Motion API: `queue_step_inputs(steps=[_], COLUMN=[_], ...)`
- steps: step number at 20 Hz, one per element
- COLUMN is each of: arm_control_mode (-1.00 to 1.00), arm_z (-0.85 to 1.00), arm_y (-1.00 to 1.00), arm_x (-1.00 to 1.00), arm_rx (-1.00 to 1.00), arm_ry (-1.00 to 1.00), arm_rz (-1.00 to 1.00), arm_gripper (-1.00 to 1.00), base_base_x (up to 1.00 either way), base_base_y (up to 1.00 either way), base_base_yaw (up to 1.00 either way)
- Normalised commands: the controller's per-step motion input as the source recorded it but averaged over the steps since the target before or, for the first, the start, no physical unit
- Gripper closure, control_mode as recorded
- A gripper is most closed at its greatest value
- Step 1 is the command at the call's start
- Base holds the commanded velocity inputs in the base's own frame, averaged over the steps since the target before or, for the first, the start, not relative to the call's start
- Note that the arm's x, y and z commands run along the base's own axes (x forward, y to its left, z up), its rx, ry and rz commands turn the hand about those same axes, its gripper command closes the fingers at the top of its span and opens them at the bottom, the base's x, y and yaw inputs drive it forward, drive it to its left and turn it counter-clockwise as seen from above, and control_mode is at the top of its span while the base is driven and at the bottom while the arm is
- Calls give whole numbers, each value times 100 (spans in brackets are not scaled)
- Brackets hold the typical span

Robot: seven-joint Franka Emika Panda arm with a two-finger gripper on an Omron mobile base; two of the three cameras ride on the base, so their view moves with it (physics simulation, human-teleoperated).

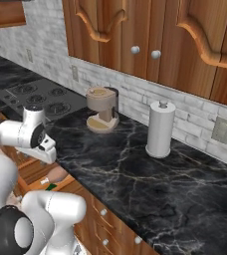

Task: Restock the sink supplies by placing the sponge and soap dispenser on the counter and next to the sink. Make sure the soap dispenser is upright.

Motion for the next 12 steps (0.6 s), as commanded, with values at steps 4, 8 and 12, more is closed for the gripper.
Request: queue_step_inputs(steps=[4, 8, 12], arm_control_mode=[-100, -100, -100], arm_z=[-81, -62, -61], arm_y=[15, 34, 27], arm_x=[0, 0, 8], arm_rx=[-6, -3, 0], arm_ry=[2, 0, 5], arm_rz=[-9, -9, -7], arm_gripper=[-100, -100, -100], base_base_x=[0, 0, 0], base_base_y=[0, 0, 0], base_base_yaw=[0, 0, 0])
